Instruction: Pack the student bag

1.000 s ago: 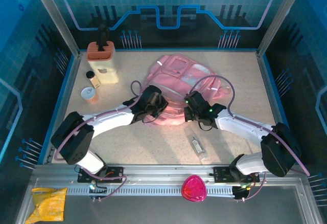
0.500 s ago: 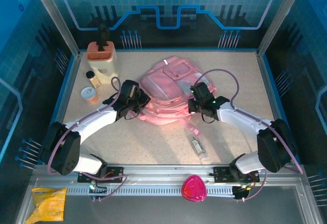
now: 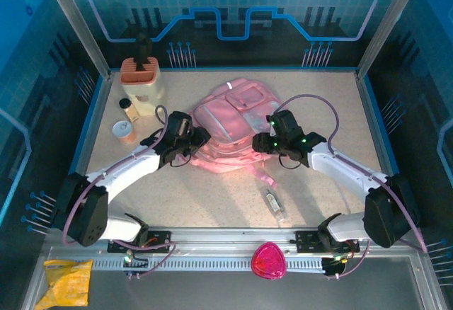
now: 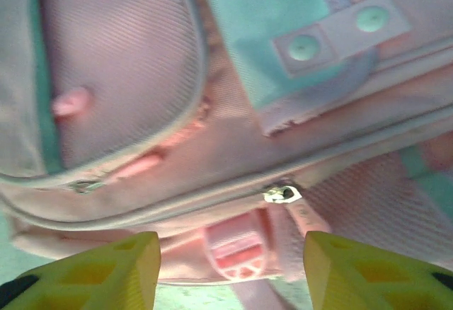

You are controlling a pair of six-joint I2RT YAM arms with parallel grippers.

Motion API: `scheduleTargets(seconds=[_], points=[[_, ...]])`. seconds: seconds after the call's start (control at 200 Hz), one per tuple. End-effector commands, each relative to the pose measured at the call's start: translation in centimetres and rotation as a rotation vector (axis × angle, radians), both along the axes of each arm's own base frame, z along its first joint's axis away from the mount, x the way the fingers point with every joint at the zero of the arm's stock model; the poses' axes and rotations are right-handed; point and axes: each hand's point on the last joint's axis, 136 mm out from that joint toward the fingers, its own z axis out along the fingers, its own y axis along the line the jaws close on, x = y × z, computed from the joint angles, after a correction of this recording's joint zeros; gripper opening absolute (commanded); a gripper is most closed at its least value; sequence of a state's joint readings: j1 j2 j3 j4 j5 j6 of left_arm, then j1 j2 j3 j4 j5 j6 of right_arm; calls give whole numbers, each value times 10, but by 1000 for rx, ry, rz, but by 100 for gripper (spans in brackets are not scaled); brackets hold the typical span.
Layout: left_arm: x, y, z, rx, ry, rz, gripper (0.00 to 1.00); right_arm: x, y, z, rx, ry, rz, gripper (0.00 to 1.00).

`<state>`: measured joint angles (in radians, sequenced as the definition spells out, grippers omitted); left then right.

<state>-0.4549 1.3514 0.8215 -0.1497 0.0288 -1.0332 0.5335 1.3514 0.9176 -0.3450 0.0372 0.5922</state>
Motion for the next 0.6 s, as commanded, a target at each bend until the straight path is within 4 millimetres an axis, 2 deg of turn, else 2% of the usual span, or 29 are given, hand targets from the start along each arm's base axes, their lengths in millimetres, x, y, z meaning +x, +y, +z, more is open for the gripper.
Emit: scheduleTargets(seconds=[0.0,0.165,0.245,0.32,0.44,0.595], points=[[-11,4,17,82,-62,-21,46,7,29,17,185,53,21,61],[-22,-4,27,172,-96,-79,61,26,43,13,216,85,0,65],[-26,-7,33,231,-123,-92,67,36,45,8,196,95,-15,59],[-29,-13,38,245,-145,-114,73,44,42,1,165,109,-49,59],[-30,-18,40,274,-154,-137,80,57,49,-1,192,92,-45,56],[-33,-23,44,299,-177,-155,88,63,47,-25,138,143,-62,51]])
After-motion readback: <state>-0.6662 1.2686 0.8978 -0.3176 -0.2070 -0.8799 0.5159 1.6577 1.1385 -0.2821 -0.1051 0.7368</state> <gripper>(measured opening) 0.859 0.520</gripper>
